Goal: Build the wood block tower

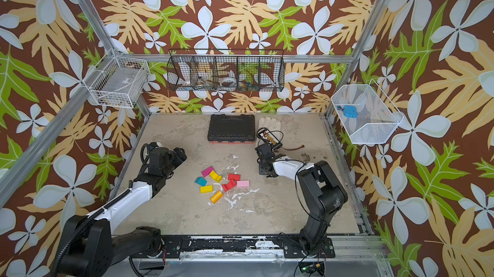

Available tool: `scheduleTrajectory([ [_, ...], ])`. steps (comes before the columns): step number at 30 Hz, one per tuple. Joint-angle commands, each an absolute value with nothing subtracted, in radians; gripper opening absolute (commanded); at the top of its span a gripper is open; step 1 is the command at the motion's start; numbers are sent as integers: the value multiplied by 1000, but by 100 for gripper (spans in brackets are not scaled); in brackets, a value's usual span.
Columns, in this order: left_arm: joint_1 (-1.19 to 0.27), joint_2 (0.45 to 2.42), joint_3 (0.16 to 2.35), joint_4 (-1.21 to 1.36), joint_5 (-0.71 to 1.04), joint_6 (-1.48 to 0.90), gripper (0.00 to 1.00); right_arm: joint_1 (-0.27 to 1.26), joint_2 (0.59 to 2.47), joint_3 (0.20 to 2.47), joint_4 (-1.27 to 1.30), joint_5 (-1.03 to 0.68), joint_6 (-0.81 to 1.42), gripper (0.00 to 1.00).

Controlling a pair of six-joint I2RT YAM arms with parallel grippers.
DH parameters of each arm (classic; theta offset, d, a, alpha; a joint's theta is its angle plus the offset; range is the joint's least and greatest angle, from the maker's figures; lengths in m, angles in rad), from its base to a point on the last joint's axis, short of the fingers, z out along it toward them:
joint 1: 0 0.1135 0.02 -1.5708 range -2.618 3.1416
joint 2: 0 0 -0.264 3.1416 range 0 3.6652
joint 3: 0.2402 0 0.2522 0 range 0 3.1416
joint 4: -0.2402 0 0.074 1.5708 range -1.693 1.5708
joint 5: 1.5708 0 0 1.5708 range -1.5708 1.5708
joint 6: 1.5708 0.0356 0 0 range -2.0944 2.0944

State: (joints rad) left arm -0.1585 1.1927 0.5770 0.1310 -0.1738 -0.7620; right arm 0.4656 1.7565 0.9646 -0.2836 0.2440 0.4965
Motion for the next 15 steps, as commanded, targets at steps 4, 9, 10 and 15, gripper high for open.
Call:
scheduleTrajectory([
  [4,-158,1184,586,122,-170,-765,86,465,1775,979,-347,297,508,13],
  [9,-159,1179,586,122,-172,-765,86,464,1762,970,-344,292,511,14],
  [10,-158,1180,586,121,-173,-765,86,465,1758,967,-342,287,512,14],
  [15,-159,1178,589,118,-176,-764,86,466,1739,948,-332,267,517,14],
])
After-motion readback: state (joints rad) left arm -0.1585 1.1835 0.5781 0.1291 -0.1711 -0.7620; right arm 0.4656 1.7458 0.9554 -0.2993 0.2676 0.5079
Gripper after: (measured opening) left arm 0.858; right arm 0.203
